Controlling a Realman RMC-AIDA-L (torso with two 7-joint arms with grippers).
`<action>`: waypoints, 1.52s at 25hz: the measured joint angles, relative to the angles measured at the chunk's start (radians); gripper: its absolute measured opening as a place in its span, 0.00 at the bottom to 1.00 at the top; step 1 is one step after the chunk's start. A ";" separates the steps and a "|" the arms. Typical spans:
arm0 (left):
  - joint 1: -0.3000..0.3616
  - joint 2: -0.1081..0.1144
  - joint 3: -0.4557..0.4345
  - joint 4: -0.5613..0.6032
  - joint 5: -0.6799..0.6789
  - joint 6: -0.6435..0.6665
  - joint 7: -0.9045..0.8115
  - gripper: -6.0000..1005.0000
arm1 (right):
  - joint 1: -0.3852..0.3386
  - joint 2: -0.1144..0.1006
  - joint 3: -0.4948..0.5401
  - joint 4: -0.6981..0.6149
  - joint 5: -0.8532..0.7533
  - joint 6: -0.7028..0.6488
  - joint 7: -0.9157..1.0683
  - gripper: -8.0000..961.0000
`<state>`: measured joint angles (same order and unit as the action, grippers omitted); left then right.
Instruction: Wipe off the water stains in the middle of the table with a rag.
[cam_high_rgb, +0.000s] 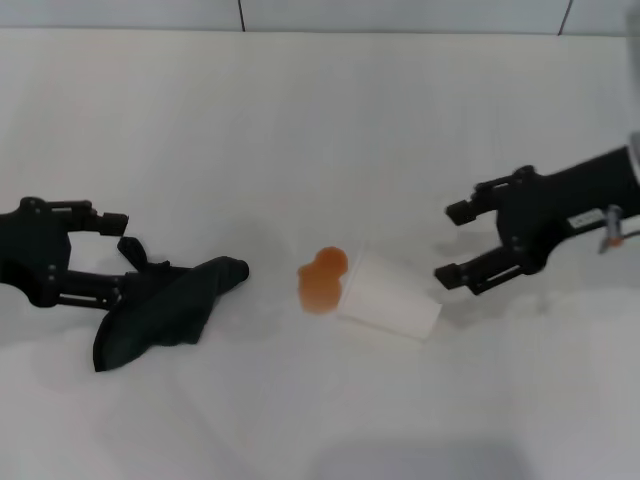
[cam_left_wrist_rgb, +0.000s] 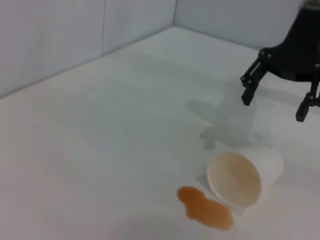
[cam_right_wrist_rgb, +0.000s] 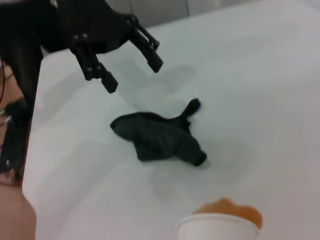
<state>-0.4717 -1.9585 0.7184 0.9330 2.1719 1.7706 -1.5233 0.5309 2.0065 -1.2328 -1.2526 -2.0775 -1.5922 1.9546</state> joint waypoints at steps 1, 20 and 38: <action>0.001 -0.002 0.000 -0.001 0.008 0.000 0.003 0.84 | 0.022 0.000 -0.012 -0.003 -0.019 -0.005 0.032 0.89; -0.025 -0.024 0.041 0.005 0.101 -0.004 0.019 0.83 | 0.177 0.007 -0.177 0.013 -0.159 0.020 0.412 0.89; -0.041 -0.053 0.117 0.006 0.131 -0.067 0.039 0.82 | 0.221 0.014 -0.339 0.076 -0.209 0.110 0.603 0.89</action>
<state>-0.5123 -2.0115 0.8355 0.9389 2.3030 1.7034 -1.4843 0.7522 2.0203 -1.5713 -1.1763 -2.2867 -1.4822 2.5580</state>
